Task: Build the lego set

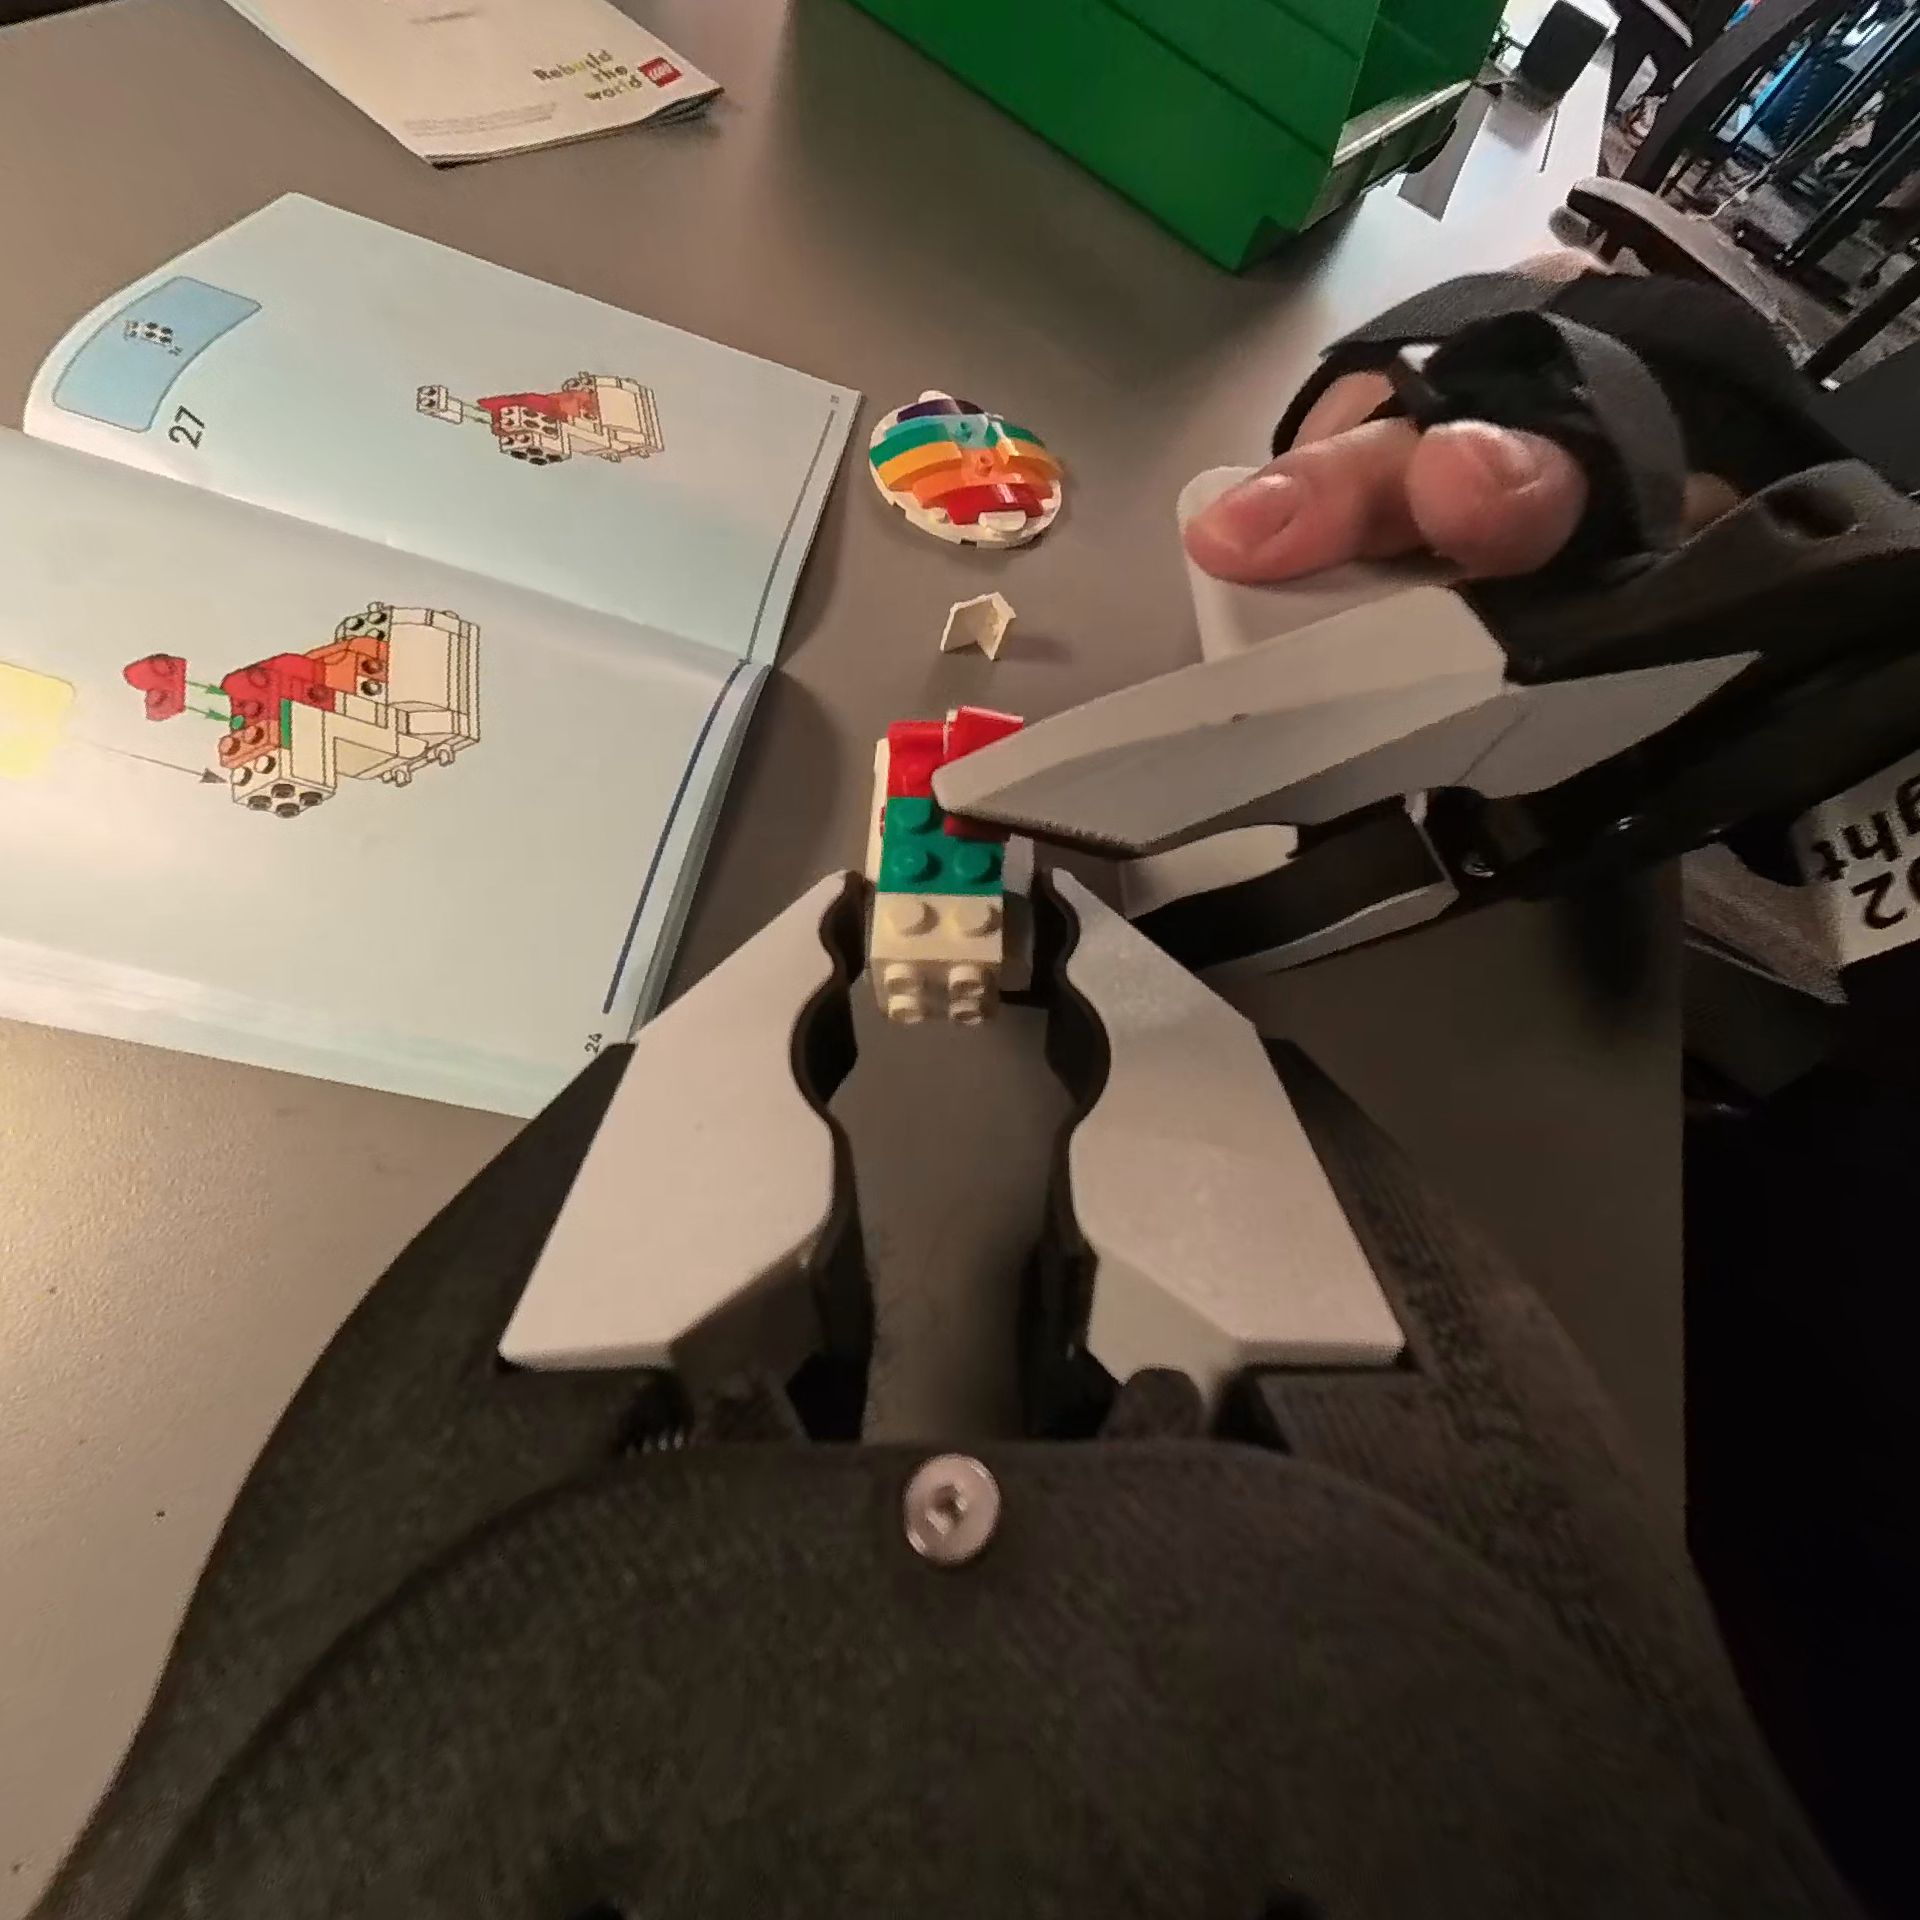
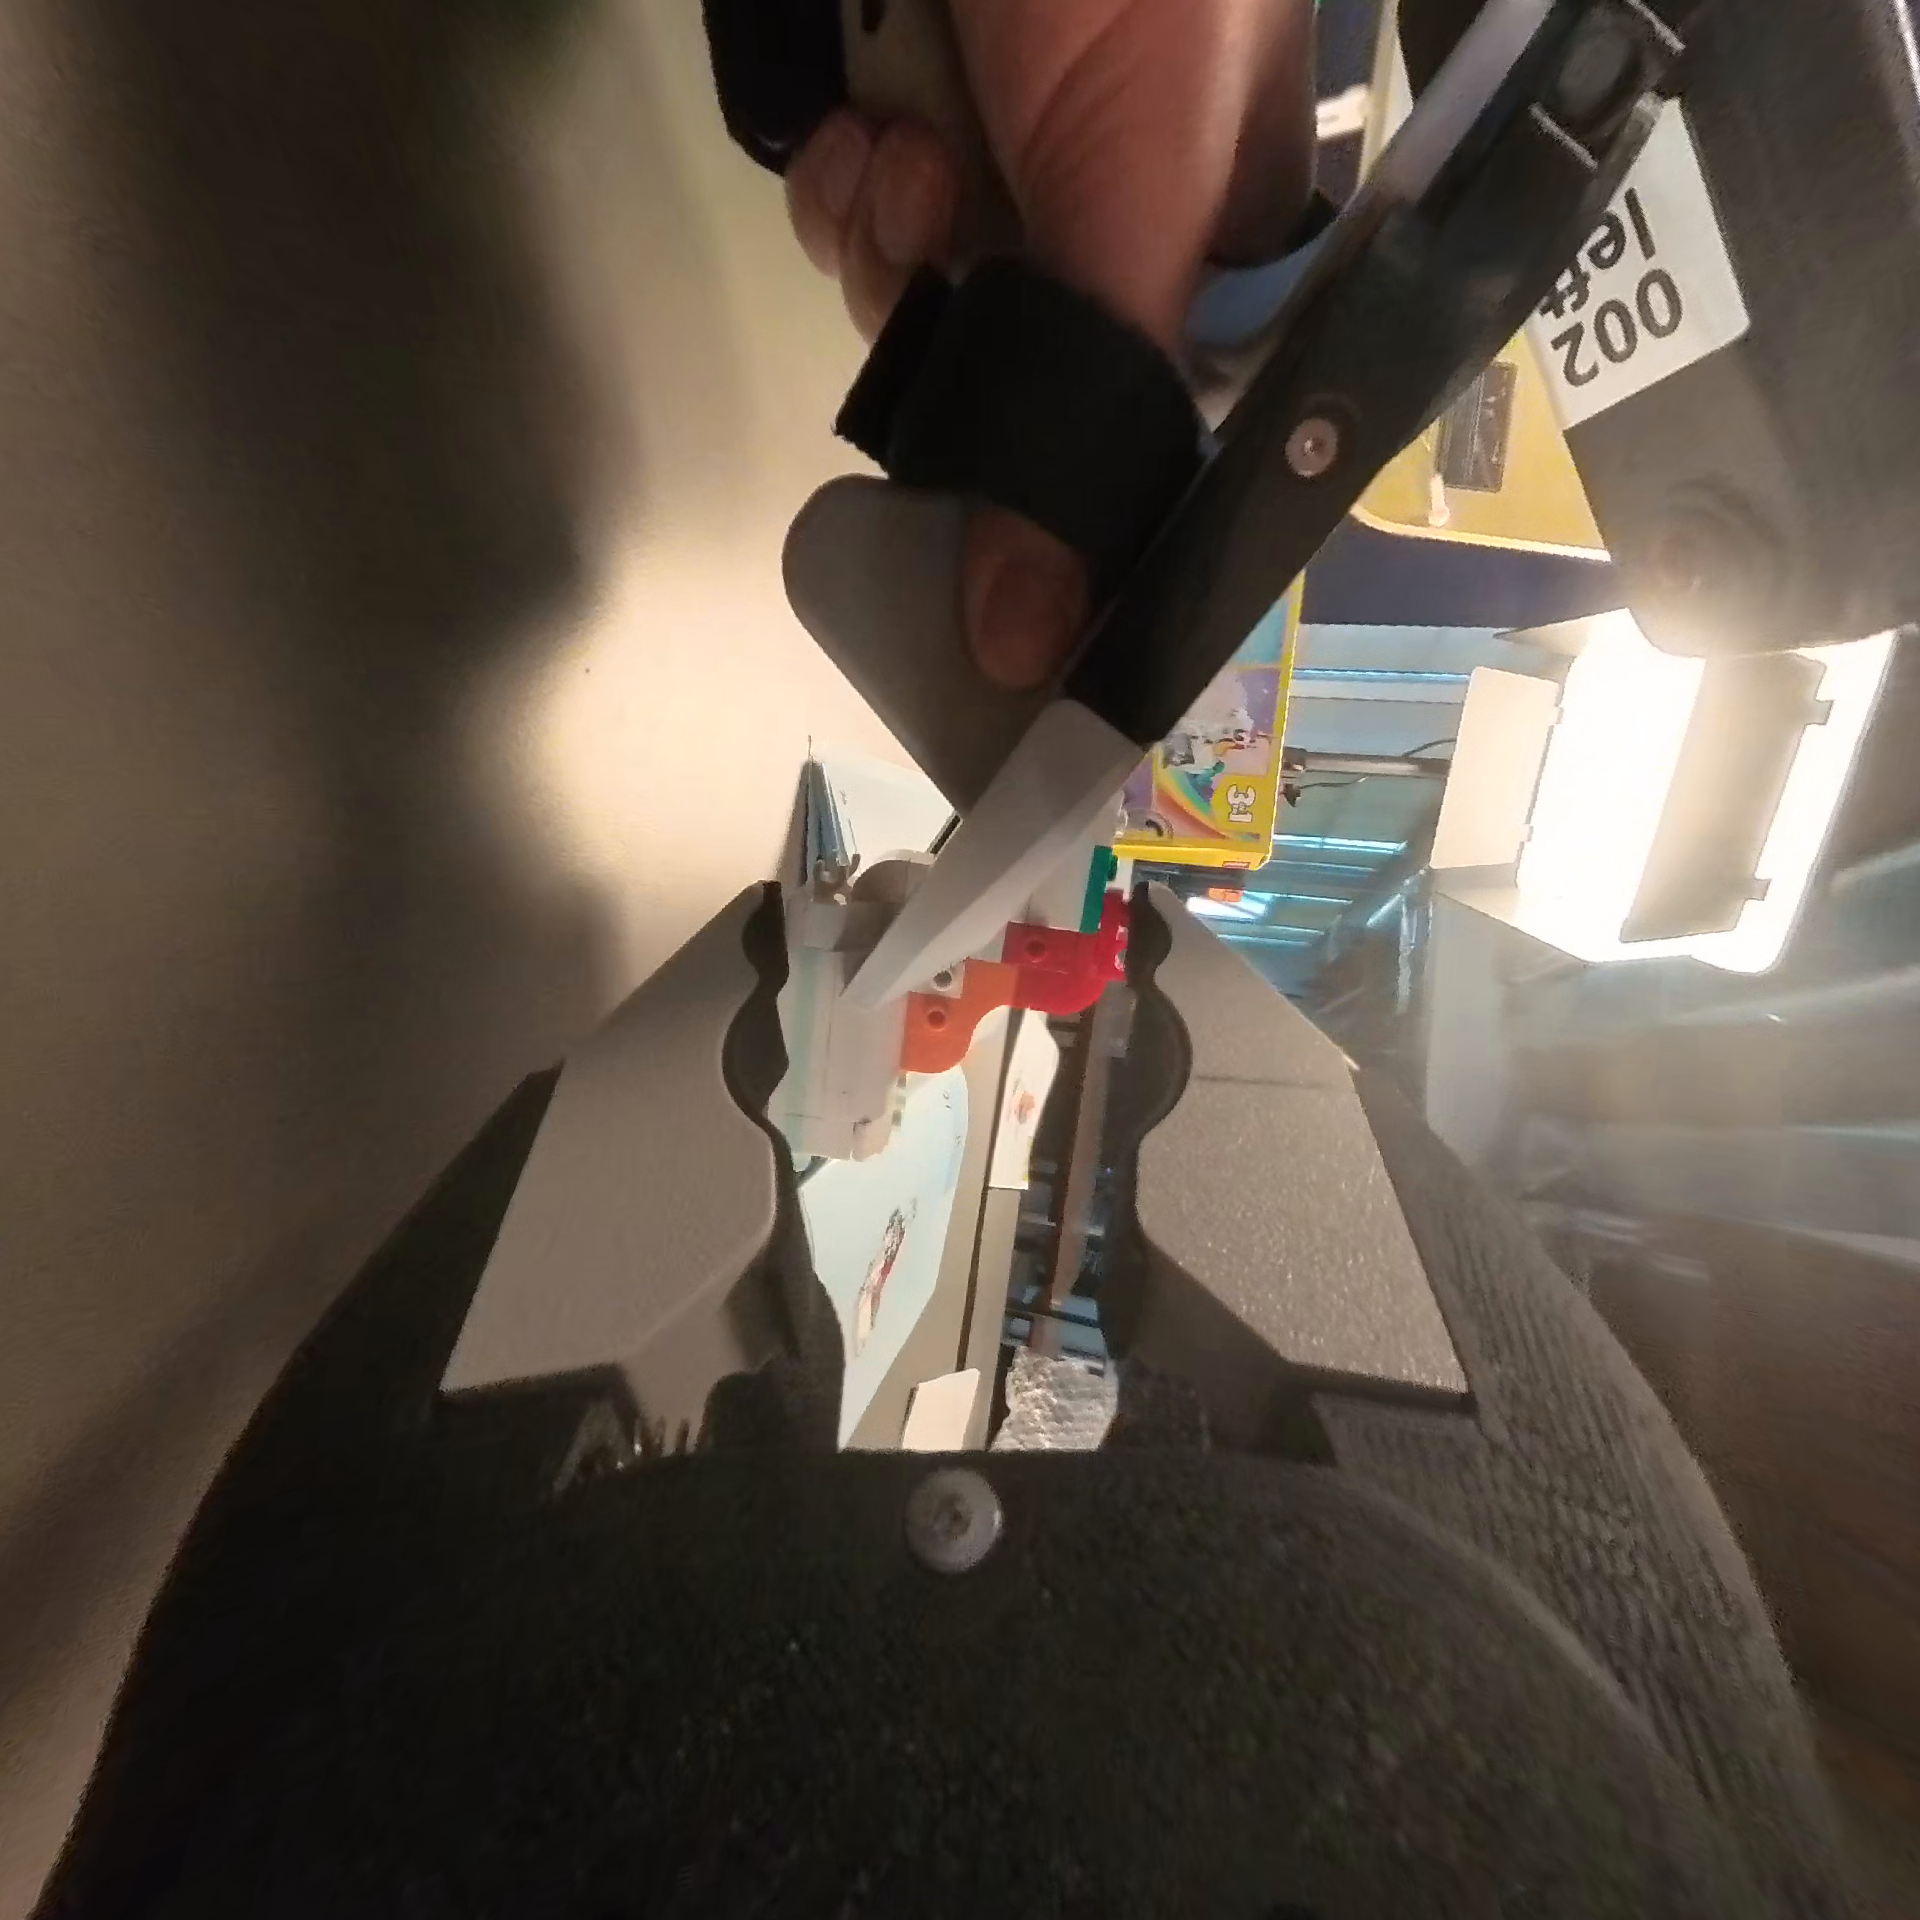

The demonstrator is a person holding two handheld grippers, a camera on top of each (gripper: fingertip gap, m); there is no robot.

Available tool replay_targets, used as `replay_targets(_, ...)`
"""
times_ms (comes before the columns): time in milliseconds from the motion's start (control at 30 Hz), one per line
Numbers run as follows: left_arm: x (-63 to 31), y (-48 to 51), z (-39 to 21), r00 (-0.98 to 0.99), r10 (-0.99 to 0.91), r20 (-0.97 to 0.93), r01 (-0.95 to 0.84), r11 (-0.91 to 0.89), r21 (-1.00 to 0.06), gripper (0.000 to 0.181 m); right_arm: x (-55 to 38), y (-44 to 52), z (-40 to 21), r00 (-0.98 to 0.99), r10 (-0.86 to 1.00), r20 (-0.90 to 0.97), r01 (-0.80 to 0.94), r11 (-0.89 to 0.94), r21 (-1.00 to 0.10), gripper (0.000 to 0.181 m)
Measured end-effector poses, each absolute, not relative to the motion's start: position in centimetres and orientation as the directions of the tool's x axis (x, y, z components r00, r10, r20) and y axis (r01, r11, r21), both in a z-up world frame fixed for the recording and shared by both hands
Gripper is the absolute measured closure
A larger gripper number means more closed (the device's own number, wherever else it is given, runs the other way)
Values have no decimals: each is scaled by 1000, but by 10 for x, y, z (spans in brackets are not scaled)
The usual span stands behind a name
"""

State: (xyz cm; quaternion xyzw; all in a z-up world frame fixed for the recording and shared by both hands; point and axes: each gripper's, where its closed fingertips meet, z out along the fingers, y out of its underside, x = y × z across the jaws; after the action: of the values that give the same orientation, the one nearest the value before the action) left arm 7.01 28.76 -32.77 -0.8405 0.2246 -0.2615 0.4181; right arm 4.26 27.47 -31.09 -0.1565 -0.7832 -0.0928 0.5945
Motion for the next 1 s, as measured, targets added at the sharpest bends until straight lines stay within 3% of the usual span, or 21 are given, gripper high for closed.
replay_targets(733, 72, 289, -332, 746, -598, 293, -135, -567, -813, 150, 44, 273, -315, -253, 211, 944, 326, 937, -122, 115)
replay_targets(867, 69, 291, -330, 752, -593, 288, -125, -557, -821, 150, 44, 270, -306, -209, 210, 955, 295, 945, -143, 93)
replay_targets(1000, 70, 291, -324, 736, -605, 304, -100, -540, -836, 150, 54, 279, -295, -181, 351, 919, 272, 916, -297, 79)
